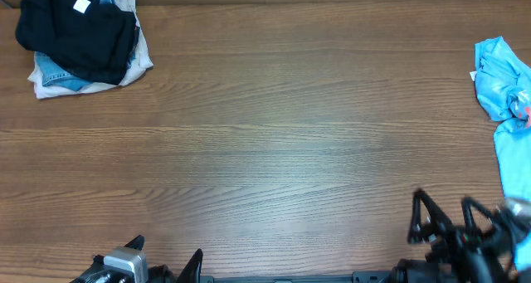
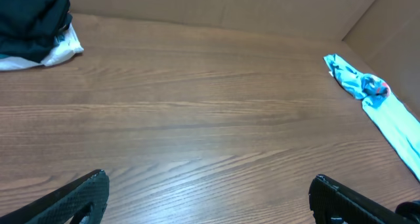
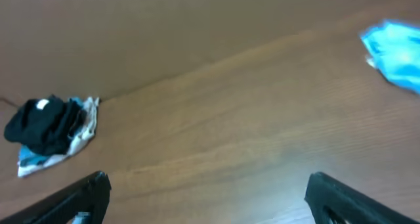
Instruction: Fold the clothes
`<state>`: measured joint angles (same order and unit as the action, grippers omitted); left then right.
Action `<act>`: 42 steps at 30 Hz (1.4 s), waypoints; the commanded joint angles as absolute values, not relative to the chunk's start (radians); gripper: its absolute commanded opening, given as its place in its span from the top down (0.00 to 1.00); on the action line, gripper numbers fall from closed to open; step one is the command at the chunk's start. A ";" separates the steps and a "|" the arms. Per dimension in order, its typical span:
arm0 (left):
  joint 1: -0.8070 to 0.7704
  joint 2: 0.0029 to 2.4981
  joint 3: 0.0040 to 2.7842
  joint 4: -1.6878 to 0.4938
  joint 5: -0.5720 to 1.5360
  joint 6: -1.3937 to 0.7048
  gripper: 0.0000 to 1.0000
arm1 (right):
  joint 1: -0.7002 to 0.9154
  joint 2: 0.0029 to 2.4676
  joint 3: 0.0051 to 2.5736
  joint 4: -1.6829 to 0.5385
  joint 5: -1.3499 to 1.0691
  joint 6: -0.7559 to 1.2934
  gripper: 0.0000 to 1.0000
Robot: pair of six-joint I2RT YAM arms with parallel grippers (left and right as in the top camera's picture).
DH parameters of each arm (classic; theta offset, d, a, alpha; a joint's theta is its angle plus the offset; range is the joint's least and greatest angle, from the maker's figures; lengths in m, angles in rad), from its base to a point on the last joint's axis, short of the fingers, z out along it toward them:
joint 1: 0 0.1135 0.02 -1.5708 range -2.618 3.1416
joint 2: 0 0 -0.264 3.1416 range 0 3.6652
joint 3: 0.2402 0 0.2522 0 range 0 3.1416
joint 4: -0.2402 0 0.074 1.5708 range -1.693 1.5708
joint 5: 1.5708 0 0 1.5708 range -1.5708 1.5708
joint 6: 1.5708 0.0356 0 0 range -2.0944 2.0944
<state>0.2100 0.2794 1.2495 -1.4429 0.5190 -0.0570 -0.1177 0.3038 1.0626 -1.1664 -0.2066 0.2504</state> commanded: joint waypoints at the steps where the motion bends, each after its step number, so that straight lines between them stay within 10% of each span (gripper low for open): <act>1: 0.209 0.276 1.247 -1.440 0.513 -0.075 0.00 | -0.117 0.256 0.929 -1.020 -0.307 0.136 0.00; 42: 0.209 0.276 1.247 -1.440 0.513 -0.075 0.00 | 0.039 0.003 0.021 0.101 -0.091 0.222 0.00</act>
<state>0.2100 0.2794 1.2495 -1.4429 0.5186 -0.0574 0.0296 0.0147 0.0566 0.0792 -0.1150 0.2104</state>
